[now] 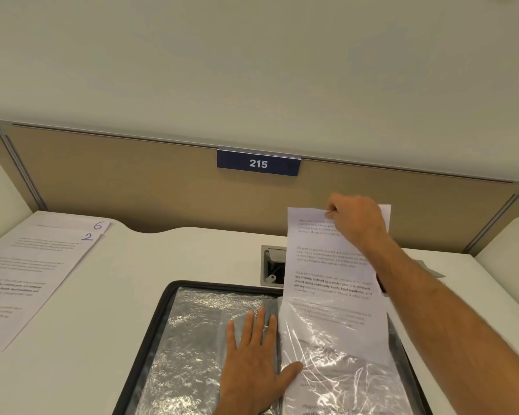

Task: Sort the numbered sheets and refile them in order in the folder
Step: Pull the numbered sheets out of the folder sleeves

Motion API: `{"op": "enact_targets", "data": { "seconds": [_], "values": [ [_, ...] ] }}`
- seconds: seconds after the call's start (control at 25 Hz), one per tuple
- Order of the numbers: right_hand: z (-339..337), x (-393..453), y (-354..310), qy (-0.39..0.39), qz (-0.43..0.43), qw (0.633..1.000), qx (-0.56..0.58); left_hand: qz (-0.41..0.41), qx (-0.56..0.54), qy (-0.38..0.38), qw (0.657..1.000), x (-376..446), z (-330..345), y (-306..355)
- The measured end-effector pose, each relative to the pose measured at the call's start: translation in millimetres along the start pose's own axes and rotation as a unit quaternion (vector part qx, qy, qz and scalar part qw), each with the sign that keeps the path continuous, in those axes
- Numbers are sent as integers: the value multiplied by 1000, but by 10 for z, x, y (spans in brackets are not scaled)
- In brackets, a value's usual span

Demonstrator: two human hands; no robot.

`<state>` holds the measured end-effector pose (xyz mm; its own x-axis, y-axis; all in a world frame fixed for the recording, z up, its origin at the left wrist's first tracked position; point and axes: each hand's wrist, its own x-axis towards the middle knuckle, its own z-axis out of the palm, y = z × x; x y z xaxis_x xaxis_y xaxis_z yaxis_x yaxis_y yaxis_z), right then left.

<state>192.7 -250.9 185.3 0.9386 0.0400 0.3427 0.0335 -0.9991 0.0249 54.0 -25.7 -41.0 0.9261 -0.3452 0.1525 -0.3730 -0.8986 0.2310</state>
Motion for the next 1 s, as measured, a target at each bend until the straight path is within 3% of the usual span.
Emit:
{"op": "enact_targets", "data": {
  "seconds": [0.24, 0.4, 0.48, 0.56, 0.64, 0.76, 0.88, 1.0],
  "values": [
    [-417, 147, -2, 83, -32, 996, 5, 13, -5, -11, 1000, 18, 23, -1],
    [-662, 173, 7, 141, -30, 988, 60, -5, -48, -89, 995, 41, -145, -11],
    [-812, 159, -40, 156, -34, 980, 119, -18, -107, -86, 990, 68, -258, -22],
    [-946, 116, -139, 149, -50, 972, 173, -67, -281, -90, 953, 103, -420, -53],
    [-1056, 64, -300, 128, -66, 967, 212, -96, -426, 14, 899, 146, -633, -101],
    [-1197, -9, -604, 76, -105, 959, 250, -130, -492, 161, 846, 287, -1090, -207],
    [-1343, -76, -951, 19, -131, 950, 282, -141, -483, 252, 827, 387, -1583, -426],
    [-1483, -115, -1302, -10, -150, 938, 312, -125, -495, 296, 807, 319, -1865, -746]
  ]
}}
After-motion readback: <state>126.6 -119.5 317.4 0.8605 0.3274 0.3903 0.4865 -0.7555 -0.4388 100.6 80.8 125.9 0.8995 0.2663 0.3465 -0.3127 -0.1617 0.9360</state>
